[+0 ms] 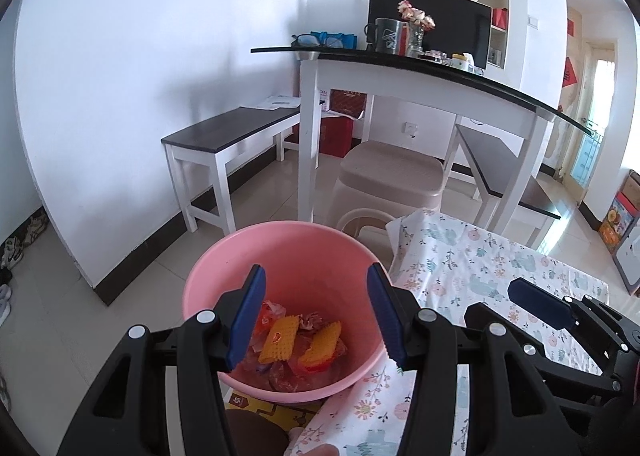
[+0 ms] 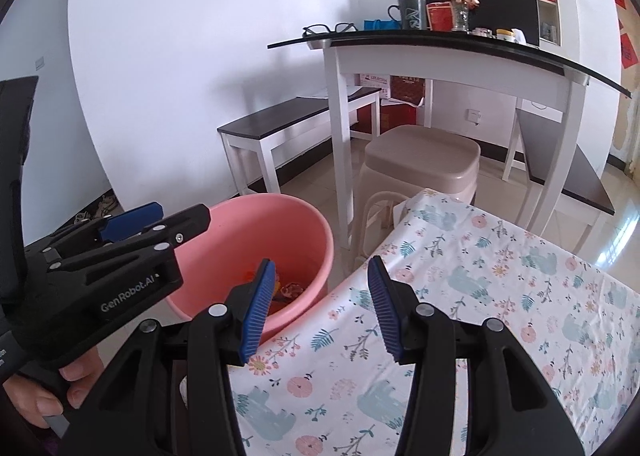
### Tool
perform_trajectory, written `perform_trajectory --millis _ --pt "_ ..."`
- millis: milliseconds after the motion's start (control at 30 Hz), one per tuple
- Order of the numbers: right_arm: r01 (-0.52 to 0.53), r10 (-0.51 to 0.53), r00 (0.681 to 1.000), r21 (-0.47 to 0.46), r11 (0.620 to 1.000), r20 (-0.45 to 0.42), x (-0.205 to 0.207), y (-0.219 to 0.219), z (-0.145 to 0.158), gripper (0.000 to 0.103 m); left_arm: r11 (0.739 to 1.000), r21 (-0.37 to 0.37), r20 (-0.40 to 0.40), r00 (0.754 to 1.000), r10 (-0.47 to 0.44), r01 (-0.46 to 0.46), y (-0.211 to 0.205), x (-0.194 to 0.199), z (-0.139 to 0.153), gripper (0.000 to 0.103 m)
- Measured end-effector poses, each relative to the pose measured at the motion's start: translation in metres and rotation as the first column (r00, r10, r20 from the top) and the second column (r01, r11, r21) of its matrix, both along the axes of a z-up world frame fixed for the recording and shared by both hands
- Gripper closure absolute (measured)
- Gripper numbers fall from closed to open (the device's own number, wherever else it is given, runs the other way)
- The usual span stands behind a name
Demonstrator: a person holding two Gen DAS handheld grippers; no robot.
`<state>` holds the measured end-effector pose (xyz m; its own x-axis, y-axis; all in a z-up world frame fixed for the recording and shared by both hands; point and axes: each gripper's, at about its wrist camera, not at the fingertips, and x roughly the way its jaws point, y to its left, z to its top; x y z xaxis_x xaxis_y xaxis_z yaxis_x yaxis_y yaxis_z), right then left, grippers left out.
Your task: Collect trash
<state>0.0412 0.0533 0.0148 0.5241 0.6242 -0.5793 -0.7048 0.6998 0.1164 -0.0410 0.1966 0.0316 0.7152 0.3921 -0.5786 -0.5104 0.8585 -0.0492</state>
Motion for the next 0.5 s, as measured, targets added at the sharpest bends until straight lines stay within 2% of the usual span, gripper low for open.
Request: perform_trajectory --millis 500 --pt "0.023 -0.023 1.0 0.036 0.999 0.008 -0.002 -0.013 0.006 0.054 0.999 0.037 0.011 1.0 -0.02 0.019 -0.017 -0.002 0.01 0.051"
